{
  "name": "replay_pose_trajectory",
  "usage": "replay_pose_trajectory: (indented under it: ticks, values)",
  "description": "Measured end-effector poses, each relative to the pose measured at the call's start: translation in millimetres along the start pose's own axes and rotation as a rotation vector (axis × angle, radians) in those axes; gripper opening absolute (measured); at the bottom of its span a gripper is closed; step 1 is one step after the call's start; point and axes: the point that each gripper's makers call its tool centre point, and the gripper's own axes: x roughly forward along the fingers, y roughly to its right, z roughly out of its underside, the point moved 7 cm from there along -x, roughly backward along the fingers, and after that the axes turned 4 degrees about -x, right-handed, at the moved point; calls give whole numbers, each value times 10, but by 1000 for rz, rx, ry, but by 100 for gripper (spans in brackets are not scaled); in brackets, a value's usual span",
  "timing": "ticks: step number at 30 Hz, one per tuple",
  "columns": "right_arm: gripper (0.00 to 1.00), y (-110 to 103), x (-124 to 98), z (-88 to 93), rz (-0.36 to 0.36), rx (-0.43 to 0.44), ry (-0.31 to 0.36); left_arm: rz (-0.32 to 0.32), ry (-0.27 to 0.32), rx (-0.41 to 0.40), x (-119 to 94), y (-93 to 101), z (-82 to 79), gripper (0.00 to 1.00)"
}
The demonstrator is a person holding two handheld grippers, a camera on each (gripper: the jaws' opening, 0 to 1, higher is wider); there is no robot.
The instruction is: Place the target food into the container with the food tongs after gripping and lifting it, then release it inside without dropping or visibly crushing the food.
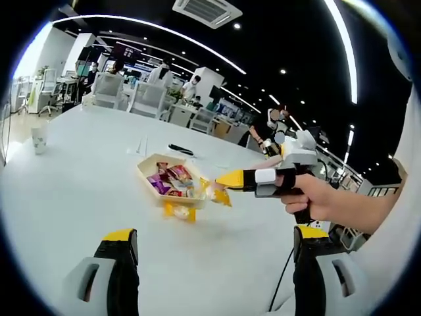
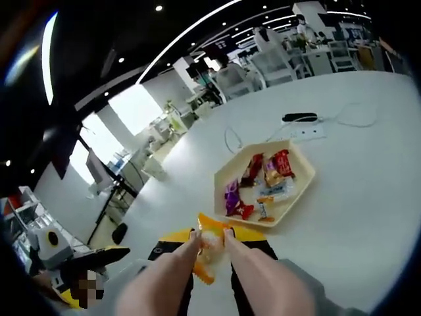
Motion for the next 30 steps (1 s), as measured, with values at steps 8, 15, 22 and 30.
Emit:
replay_pose_trajectory:
  ticks: [8, 15, 22, 30]
  values:
    - [20, -1, -9, -81, -5, -9, 8, -1, 7, -4, 20, -35, -32, 99]
    - [20, 7, 0, -157, -4, -19, 8, 2, 11, -6, 55, -67, -70, 99]
    - [20, 40, -18, -189, 1, -25, 16, 11, 14, 3, 99, -76, -133, 99]
    - [20, 28, -48, -208, -1, -29, 32, 28, 17, -12, 119, -63, -156, 99]
